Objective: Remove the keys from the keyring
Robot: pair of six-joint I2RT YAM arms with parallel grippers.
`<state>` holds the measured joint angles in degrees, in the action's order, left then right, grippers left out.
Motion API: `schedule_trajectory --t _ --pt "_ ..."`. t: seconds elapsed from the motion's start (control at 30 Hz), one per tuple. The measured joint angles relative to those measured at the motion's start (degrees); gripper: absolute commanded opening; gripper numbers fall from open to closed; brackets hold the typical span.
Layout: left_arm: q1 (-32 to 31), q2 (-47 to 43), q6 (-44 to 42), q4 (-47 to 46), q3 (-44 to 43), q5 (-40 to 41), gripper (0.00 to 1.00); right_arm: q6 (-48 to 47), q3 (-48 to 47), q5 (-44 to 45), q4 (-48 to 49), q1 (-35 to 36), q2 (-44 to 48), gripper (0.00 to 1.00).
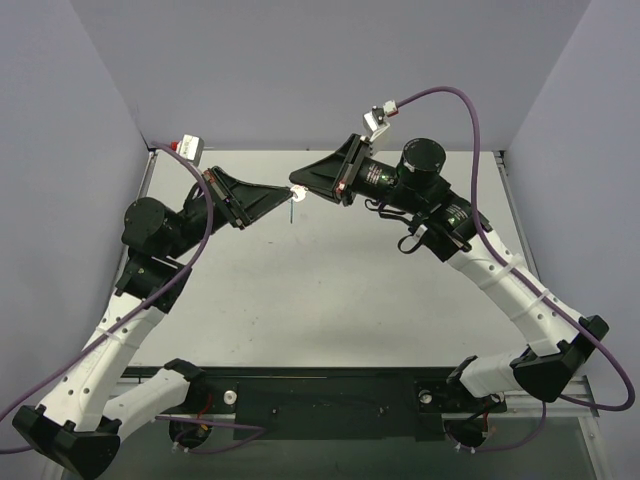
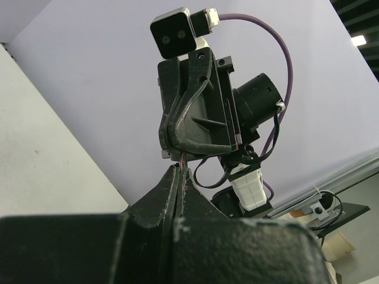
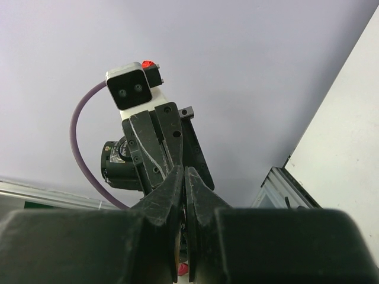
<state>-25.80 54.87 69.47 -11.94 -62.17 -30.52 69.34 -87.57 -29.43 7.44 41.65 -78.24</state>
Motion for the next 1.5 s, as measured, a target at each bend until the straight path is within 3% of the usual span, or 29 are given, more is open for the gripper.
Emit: schedule_trajectory --t 0.07,0.13,0.17,0.43,0.87,1.1,1.5 --pt "0.0 0.02 0.02 0.0 0.0 0.0 0.0 -0.07 -0.11 -0.22 0.02 -0.04 -0.09 0.13" --pt "0.0 0.07 0.0 -0.02 0.0 -0.02 0.0 -0.17 -0.17 -1.07 -0.07 -0.04 -0.15 0.34" --pt "-0.02 0.13 0.0 -0.04 0.0 -0.02 0.0 -0.13 -0.35 -1.53 -0.15 -0.07 -0.2 0.38" --pt "0.0 0.72 0.31 -0.28 0.0 -0.96 0.0 -0.24 -1.18 -6.99 -0.5 -4.11 -0.31 0.55" --pt "0.09 3.65 2.49 -1.31 -2.05 -6.54 0.0 5.16 -2.64 -22.67 4.66 -7.82 -1.84 0.53" --pt "0.17 3.65 3.85 -2.08 -2.05 -7.32 0.0 3.48 -2.67 -25.16 2.51 -7.91 -1.97 0.37" --pt "0.39 3.61 3.82 -2.01 -2.58 -6.8 0.0 -2.03 -2.67 -25.46 -5.07 -7.91 -1.9 0.26"
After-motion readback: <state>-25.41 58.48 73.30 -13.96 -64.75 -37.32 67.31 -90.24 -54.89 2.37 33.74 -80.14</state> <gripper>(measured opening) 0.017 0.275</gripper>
